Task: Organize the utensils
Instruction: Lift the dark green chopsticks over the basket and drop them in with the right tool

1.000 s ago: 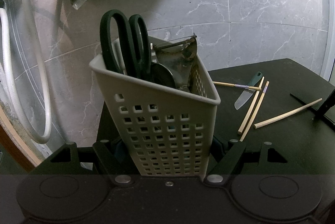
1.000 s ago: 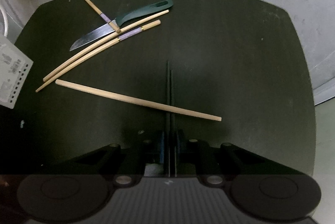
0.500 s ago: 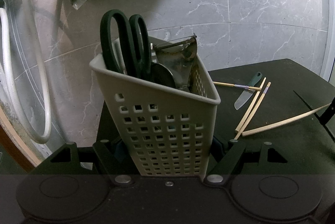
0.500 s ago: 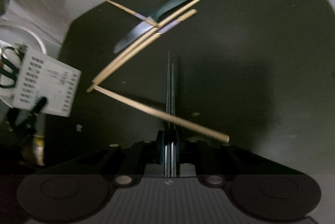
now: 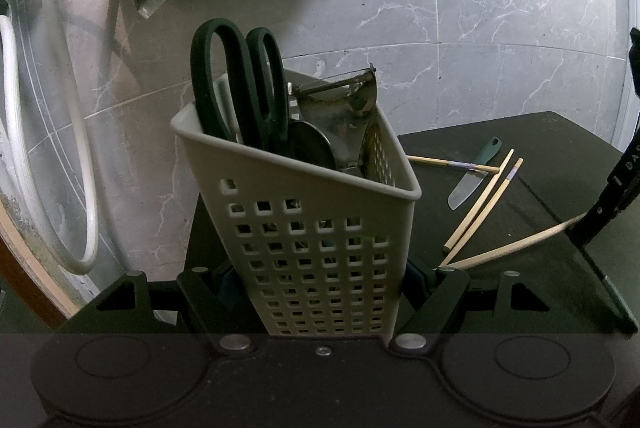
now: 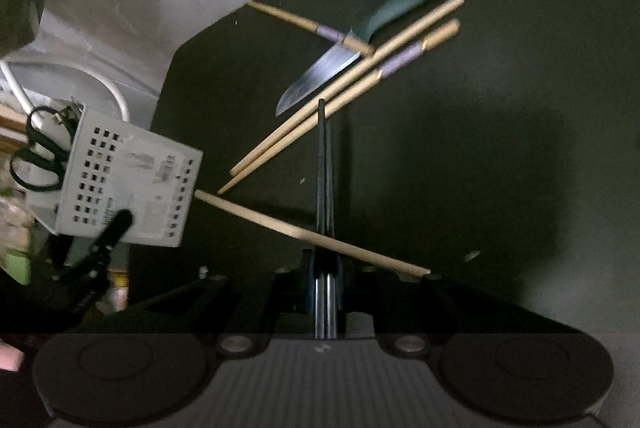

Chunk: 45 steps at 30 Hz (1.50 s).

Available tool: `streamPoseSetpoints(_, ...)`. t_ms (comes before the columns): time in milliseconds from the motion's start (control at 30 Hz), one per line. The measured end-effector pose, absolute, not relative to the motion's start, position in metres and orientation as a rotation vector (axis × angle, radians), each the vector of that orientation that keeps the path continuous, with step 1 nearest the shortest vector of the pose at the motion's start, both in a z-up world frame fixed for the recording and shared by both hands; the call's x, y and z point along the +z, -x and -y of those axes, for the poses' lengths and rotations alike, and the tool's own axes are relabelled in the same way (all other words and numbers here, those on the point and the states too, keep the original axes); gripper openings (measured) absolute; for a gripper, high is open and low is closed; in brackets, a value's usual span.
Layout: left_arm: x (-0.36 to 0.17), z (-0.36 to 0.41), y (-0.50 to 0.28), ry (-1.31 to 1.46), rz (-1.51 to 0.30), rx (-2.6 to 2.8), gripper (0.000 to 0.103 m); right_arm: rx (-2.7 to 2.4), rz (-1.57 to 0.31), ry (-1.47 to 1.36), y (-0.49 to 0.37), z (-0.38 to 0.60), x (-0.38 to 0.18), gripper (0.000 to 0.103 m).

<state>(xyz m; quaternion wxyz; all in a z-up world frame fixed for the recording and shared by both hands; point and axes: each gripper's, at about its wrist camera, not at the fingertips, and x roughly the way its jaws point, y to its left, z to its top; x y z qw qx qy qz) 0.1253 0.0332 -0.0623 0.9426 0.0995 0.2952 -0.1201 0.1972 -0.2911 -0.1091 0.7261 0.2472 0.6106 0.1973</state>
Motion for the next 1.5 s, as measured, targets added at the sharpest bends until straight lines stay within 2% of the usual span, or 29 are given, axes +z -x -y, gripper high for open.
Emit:
streamPoseSetpoints(233,-0.062,-0.032,-0.126,-0.203,-0.603,-0.242,0.078,0.458,-1.407,-0.714,-0.205,0.297,-0.123,0.012)
streamPoseSetpoints(367,-0.062,-0.032,-0.126,-0.201,-0.604,-0.241,0.078,0.413,-1.366,-0.655,-0.210,0.302,-0.115,0.012)
streamPoseSetpoints(667,-0.062,-0.032,-0.126,-0.202,-0.604,-0.241,0.078,0.293,-1.218,-0.406,-0.223,0.315,-0.065,0.012)
streamPoseSetpoints(1000,-0.062,-0.032,-0.126,-0.201,-0.603,-0.241,0.078,0.223,-1.072,-0.284,-0.241,0.336,-0.014,0.012)
streamPoseSetpoints(1300,-0.063,-0.032,-0.126,-0.202,-0.603,-0.242,0.078,0.291,-0.898,-0.192,-0.237,0.307,0.041,0.012)
streamPoseSetpoints(1500,-0.063,-0.032,-0.127,-0.201,-0.601,-0.241,0.078,0.452,-0.764,-0.155,-0.229,0.266,0.098,0.012)
